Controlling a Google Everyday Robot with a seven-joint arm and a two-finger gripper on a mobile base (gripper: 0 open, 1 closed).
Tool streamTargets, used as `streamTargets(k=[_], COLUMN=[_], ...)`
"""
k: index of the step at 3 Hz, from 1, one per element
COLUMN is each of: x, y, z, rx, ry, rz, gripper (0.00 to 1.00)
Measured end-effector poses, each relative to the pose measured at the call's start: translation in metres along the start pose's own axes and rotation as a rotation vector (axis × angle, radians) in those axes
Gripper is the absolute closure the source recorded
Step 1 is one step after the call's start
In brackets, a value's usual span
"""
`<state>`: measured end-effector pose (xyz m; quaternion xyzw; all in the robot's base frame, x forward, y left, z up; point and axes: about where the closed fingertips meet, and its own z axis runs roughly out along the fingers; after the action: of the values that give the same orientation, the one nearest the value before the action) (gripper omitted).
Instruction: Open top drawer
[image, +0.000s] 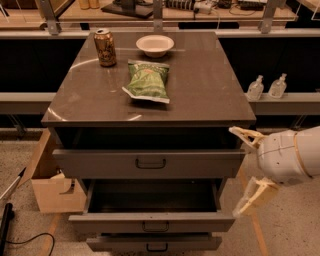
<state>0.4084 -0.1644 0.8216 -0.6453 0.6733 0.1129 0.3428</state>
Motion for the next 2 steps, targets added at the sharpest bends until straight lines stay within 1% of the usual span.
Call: streamTargets(k=[1, 2], x=[0.004, 0.015], y=[-0.001, -0.013], z=[0.034, 0.061], rx=[0.007, 0.024], ry=[0.020, 0.051], rz=[-0.020, -0.027], gripper=[0.00, 0.00])
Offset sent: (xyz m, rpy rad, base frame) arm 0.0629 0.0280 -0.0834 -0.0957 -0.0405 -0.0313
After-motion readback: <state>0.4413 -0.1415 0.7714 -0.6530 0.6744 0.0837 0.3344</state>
